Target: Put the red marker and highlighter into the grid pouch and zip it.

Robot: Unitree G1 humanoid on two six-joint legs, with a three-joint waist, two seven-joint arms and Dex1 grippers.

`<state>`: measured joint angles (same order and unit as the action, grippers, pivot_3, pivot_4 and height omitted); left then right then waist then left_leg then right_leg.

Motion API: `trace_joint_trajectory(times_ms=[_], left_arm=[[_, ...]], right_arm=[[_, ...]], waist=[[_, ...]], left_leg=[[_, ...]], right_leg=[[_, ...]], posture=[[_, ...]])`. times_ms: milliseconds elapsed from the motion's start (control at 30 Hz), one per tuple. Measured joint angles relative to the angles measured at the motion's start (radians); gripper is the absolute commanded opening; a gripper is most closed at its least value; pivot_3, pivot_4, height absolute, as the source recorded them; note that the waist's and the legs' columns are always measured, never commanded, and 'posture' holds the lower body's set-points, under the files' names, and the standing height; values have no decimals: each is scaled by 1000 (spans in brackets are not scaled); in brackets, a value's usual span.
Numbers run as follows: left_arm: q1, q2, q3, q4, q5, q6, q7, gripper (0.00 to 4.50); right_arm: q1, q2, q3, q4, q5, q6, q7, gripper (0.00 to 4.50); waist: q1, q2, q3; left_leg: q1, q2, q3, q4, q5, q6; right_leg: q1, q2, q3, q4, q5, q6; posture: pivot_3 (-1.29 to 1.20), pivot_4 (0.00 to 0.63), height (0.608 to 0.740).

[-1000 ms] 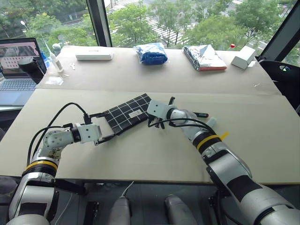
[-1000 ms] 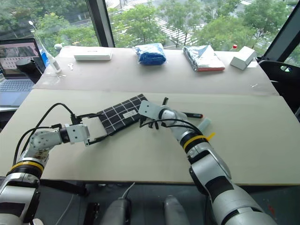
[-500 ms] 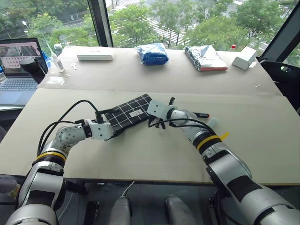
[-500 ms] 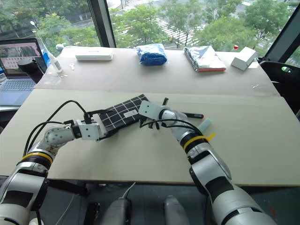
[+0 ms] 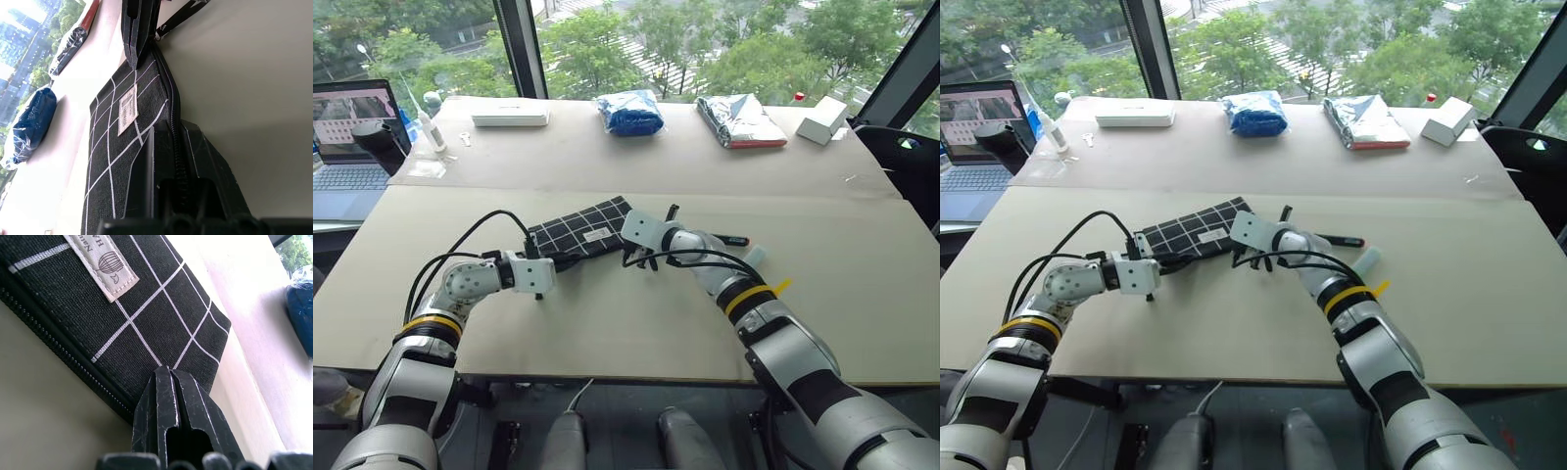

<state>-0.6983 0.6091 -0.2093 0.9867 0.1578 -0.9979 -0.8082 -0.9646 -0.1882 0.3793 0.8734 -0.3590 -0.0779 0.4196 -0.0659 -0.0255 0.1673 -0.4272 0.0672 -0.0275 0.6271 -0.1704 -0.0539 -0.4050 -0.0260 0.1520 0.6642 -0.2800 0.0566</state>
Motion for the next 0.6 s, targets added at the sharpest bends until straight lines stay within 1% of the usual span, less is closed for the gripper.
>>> trace_joint_trajectory(times_ms=[33,133,200,233,267,300,400,467,500,600], left_arm=[[6,0,3,-10,-8,17,-9,20],[25,0,17,-45,-22,89,-14,0],[54,0,37,-88,-56,153,-29,0],[60,0,40,-99,-65,168,-32,0],[75,0,47,-121,-81,193,-37,0],[86,-1,53,-139,-89,208,-40,0],[129,-6,74,-201,-129,273,-51,0],[172,-22,101,-274,-181,360,-61,0],[192,-32,107,-308,-202,392,-64,0],[251,-55,123,-412,-259,507,-67,0]], right_arm=[[5,4,-8,0,15,1,6,0],[24,37,-90,-5,110,27,51,822],[56,87,-226,-82,311,154,164,1575],[59,93,-253,-104,354,183,189,1824],[61,94,-292,-155,422,238,226,2205],[61,90,-318,-196,458,272,243,2484],[58,59,-397,-323,558,379,257,3563],[66,27,-448,-423,629,475,256,4175],[77,6,-462,-472,658,511,262,4415],[144,-81,-474,-631,709,624,290,4415]], waist=[[-1,0,0],[-4,0,0],[-6,1,0],[-6,1,0],[-6,1,0],[-6,1,0],[-4,1,0],[-3,1,0],[0,1,0],[2,1,0]], left_leg=[[1,0,0,0,0,0],[3,0,0,-1,0,0],[3,0,0,-1,0,0],[2,0,0,-1,0,0],[2,0,0,-1,0,0],[2,0,0,-1,0,0],[2,0,0,-1,0,0],[1,0,0,-1,0,0],[0,0,0,-1,0,0],[-1,0,-1,-1,0,0]], right_leg=[[1,0,0,0,0,0],[2,0,0,0,0,0],[2,0,0,0,0,0],[2,0,0,1,0,0],[2,0,0,0,0,0],[2,0,0,0,0,0],[2,0,0,0,0,0],[1,0,0,0,0,0],[1,0,0,0,0,0],[0,0,0,-1,0,0]], posture=[[0,150,740],[0,150,740],[0,150,740],[0,150,740],[0,150,740],[0,150,740],[0,150,740],[0,150,740],[0,150,740],[0,150,740]])
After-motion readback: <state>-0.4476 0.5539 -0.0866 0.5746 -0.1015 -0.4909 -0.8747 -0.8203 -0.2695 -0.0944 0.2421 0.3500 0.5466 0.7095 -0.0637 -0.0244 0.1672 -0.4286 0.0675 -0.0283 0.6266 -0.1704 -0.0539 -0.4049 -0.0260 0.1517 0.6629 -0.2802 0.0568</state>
